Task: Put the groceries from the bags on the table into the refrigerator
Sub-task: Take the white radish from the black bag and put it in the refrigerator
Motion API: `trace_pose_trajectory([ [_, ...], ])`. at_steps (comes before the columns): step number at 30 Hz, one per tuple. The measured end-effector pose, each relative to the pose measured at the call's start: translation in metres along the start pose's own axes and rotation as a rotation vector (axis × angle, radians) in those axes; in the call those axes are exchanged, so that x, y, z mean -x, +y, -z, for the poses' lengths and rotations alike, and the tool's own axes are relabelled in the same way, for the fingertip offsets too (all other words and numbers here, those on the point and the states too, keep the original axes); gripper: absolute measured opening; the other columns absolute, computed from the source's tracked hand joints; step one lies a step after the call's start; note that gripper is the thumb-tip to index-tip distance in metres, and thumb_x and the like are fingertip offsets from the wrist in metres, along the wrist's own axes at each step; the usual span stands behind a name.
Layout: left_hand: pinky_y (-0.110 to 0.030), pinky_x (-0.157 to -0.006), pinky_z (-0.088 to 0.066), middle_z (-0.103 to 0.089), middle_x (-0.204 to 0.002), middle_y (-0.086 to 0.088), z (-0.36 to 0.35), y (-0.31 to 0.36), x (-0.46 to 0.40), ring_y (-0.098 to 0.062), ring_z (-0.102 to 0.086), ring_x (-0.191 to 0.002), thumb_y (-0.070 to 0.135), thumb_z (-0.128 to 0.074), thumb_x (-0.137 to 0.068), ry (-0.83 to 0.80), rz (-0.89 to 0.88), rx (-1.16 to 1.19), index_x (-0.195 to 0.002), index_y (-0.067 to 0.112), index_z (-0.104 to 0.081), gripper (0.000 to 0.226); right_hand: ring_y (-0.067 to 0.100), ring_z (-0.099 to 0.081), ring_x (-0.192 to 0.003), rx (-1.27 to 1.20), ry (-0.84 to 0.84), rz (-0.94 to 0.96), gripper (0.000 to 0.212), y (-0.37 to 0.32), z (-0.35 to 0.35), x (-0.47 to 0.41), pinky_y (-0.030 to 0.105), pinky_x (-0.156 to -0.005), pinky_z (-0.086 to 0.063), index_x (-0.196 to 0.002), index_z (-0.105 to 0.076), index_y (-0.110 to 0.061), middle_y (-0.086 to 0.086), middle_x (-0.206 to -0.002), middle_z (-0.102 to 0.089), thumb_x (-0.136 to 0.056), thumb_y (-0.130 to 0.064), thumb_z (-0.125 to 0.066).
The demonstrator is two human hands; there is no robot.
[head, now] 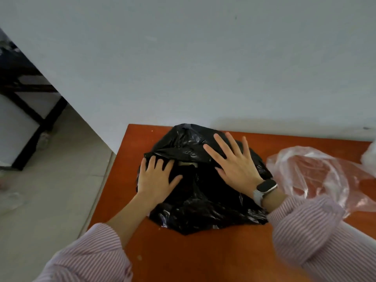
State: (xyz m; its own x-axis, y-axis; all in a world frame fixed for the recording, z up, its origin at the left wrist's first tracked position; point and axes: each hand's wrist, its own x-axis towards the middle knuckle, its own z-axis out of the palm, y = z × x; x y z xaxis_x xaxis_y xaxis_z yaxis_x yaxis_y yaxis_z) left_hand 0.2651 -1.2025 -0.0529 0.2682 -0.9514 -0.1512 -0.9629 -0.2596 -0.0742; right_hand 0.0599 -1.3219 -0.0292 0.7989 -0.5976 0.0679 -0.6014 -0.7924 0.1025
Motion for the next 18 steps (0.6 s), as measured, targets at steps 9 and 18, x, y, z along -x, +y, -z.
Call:
trace_pose_trajectory([
  [9, -0.046, -0.102, -0.036, -0.021, -0.15, -0.006, -0.033, -0.016, -0.069, -0.034, -0.035, -0.128, 0.055, -0.048, -0.086, -0.023, -0.031, 0.389, -0.142, 0.025, -0.023, 0.068, 0.027, -0.059, -0.063, 0.004, -0.084, 0.316, 0.074, 0.009, -0.047, -0.079, 0.025, -0.033, -0.038, -0.13, -0.045, -0.029, 0.013, -0.123, -0.059, -0.065, 0.004, -0.053],
  [18, -0.044, -0.098, -0.031, -0.013, -0.153, 0.0, -0.054, -0.044, -0.131, -0.029, -0.027, -0.127, 0.034, -0.031, -0.095, -0.085, -0.056, 0.238, -0.144, 0.04, 0.003, 0.06, 0.027, -0.048, -0.113, -0.183, -0.252, 0.019, 0.063, 0.034, -0.093, -0.143, 0.037, -0.062, -0.045, -0.144, -0.021, -0.026, 0.003, -0.13, -0.042, -0.087, -0.007, -0.042],
])
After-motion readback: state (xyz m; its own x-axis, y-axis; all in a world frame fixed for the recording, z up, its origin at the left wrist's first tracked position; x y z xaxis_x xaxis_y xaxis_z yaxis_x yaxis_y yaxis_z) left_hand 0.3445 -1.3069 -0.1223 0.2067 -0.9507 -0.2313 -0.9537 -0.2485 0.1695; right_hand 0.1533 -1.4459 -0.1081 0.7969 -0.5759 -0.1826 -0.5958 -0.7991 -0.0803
